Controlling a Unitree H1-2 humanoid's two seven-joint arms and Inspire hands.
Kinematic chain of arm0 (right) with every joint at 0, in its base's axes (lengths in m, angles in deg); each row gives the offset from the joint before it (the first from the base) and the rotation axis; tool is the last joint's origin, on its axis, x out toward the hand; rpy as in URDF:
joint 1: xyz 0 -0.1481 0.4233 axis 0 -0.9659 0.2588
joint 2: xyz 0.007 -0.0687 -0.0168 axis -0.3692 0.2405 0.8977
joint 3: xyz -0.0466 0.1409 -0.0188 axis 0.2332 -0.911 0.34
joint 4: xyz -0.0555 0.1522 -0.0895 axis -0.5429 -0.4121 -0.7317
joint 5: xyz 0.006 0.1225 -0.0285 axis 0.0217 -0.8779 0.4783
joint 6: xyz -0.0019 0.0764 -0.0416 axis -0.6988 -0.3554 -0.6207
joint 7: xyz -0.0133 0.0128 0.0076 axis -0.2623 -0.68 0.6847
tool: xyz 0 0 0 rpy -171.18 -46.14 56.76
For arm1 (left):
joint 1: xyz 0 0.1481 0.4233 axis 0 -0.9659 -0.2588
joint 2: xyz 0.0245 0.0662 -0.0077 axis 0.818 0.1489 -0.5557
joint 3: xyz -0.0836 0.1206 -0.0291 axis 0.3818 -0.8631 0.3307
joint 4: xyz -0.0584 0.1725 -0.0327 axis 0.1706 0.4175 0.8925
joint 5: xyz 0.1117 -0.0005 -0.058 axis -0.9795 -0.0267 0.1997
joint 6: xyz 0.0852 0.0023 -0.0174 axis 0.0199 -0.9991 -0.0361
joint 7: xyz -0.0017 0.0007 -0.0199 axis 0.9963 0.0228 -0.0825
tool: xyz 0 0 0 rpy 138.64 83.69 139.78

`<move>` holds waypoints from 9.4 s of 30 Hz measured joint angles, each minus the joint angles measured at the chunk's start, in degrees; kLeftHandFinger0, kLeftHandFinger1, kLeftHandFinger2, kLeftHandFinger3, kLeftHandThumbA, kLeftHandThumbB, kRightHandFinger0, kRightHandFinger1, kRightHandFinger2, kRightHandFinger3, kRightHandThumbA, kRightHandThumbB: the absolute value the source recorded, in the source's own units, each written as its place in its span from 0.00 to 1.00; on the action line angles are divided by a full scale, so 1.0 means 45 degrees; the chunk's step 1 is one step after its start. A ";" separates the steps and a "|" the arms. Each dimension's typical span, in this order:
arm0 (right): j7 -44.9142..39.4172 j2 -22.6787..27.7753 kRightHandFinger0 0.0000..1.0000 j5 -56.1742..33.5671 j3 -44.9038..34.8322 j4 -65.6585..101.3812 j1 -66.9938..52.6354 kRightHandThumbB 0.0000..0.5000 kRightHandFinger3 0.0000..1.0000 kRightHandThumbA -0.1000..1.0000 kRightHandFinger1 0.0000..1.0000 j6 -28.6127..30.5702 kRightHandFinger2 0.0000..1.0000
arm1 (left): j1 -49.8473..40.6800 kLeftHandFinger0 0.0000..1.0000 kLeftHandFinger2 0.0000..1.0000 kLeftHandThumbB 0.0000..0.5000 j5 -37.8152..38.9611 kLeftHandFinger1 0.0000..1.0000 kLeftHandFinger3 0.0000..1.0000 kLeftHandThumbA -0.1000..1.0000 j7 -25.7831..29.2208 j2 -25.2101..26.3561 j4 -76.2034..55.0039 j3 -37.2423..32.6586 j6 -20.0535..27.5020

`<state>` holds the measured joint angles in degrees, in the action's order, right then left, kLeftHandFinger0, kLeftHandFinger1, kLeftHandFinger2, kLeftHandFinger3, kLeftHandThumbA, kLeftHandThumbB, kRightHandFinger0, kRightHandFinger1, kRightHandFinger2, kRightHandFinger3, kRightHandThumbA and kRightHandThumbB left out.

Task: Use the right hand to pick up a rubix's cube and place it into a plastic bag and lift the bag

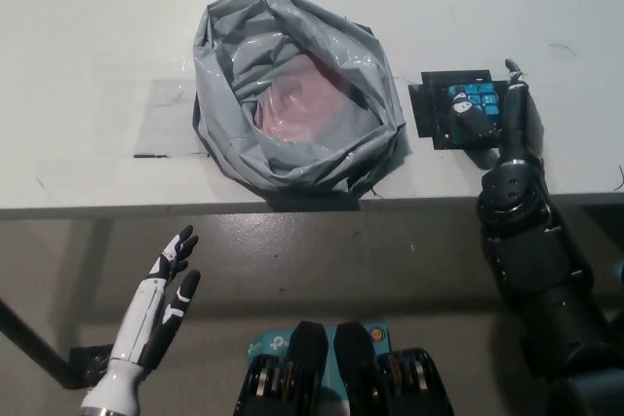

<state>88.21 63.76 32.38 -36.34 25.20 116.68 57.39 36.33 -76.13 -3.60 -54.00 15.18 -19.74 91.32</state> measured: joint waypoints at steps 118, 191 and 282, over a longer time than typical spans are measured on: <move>0.0899 -0.0996 0.00 -0.6047 -0.2677 0.3110 0.0587 0.26 0.95 0.00 0.29 0.3471 0.89 | 0.0371 1.00 1.00 0.17 0.0077 1.00 1.00 1.00 -0.0170 0.0040 0.0012 0.0017 0.0051; -0.3595 0.0618 1.00 0.0449 0.4810 0.7265 0.2033 0.98 1.00 0.86 1.00 0.2042 1.00 | 0.0644 1.00 1.00 0.12 0.0120 1.00 1.00 1.00 -0.0535 0.0124 0.0009 -0.0180 0.0136; -0.3240 -0.1376 0.00 -0.2183 -0.2364 0.4247 0.2421 0.20 1.00 0.00 0.09 -0.2490 0.72 | 0.0865 1.00 1.00 0.10 0.0014 1.00 1.00 1.00 -0.0634 0.0219 0.0191 -0.0287 0.0159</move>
<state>73.63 57.57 22.55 -46.97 44.31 127.57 46.19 40.22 -76.07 -6.45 -53.02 16.04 -21.03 92.04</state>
